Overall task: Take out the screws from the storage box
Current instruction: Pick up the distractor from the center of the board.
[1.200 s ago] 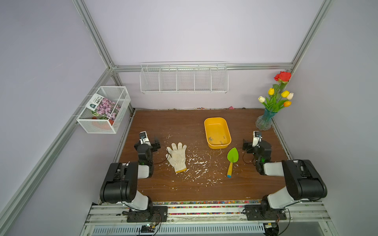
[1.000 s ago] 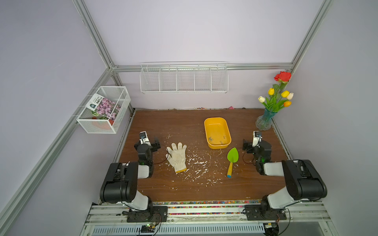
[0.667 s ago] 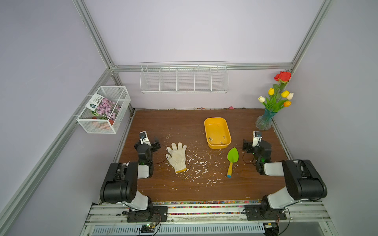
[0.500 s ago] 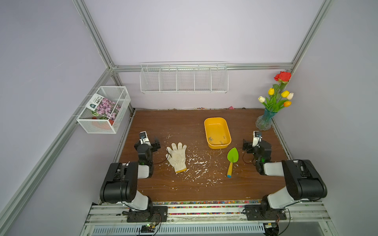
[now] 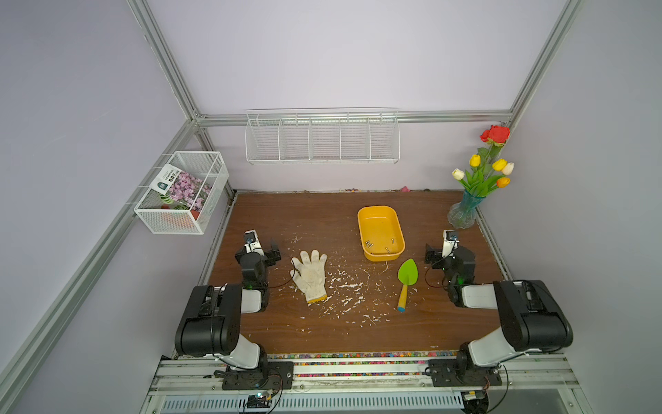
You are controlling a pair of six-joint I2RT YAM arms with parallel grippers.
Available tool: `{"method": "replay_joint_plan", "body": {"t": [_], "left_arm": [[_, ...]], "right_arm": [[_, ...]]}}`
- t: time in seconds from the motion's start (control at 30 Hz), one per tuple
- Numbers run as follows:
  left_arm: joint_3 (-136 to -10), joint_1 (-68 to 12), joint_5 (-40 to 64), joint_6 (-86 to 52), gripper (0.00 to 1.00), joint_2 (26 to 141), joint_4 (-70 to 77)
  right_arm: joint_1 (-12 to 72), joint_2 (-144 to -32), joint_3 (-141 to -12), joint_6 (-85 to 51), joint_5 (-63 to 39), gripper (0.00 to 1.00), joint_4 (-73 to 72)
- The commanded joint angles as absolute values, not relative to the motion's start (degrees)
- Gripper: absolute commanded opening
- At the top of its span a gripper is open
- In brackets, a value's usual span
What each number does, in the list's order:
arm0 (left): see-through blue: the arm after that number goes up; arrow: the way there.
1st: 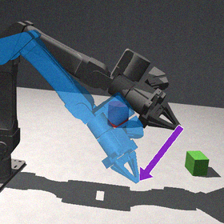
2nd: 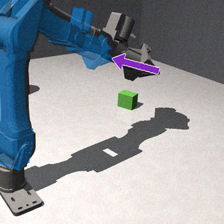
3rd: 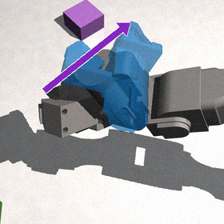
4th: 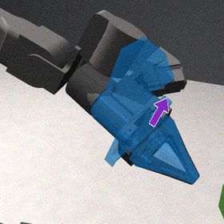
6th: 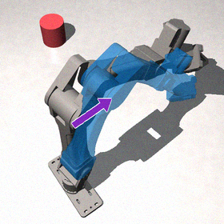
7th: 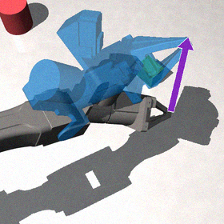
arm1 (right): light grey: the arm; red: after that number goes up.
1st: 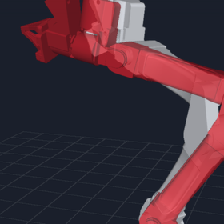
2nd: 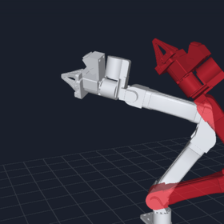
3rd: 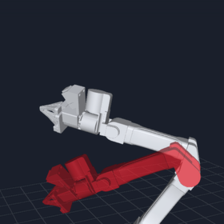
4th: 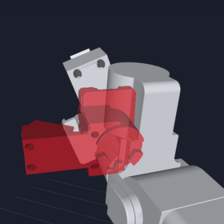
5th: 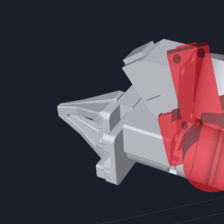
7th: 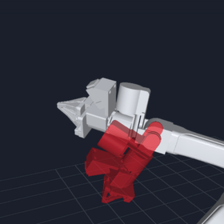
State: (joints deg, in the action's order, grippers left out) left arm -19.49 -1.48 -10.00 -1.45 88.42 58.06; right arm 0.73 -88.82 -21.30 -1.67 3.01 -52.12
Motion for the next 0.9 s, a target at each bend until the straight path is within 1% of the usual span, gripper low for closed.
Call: {"method": "replay_joint_plan", "body": {"t": [0.0, 0.03, 0.07, 0.17, 0.2, 0.27, 0.37, 0.47, 0.53, 0.63, 0.77, 0.87], "left_arm": [[-19.07, -1.23, -9.38, -1.91, 1.00, 88.63, 59.32], [-19.43, -1.23, -9.45, -1.75, 1.00, 87.69, 58.28], [-20.61, -1.23, -9.64, -1.88, 1.00, 85.42, 54.20], [-27.46, -2.23, -7.19, -0.51, 1.00, 77.06, 35.91], [-29.74, -2.75, -7.03, -3.10, 1.00, 74.56, 30.10], [-34.87, -3.76, -4.12, -10.91, 1.00, 70.24, 17.74], [-39.22, -6.46, 0.95, -18.44, 0.97, 67.95, 4.01], [-40.40, -10.29, 5.30, -23.03, 0.92, 69.03, -2.80], [-41.60, -13.78, 5.22, -25.05, 0.91, 70.52, -8.49], [-42.34, -17.59, 6.24, -26.87, 0.86, 72.69, -13.61], [-42.10, -18.51, 8.18, -29.63, 0.82, 76.33, -17.40], [-41.19, -18.81, 8.86, -31.03, 0.81, 77.13, -16.56]], "right_arm": [[0.92, -89.28, -21.17, -2.01, 3.54, 0.99, -53.74], [0.91, -88.75, -20.85, -2.17, 3.81, 0.98, -54.13], [0.95, -87.33, -20.42, -2.32, 4.04, 0.98, -53.89], [1.69, -80.91, -20.23, -1.65, 5.75, 0.99, -48.51], [2.56, -78.33, -20.81, -1.46, 6.92, 0.99, -45.34], [3.96, -71.84, -23.96, -3.05, 6.29, 0.99, -32.89], [5.11, -66.68, -29.60, -12.32, 4.48, 0.99, -16.20], [7.28, -65.05, -31.39, -15.98, 0.99, 0.99, -7.05], [10.08, -62.57, -30.61, -17.21, 2.75, 0.99, -3.19], [13.48, -58.30, -30.44, -19.98, 3.24, 0.98, 3.42], [17.32, -57.48, -35.14, -23.00, 1.21, 0.96, 18.40], [20.56, -56.01, -36.02, -23.81, 1.33, 0.96, 24.71]]}}
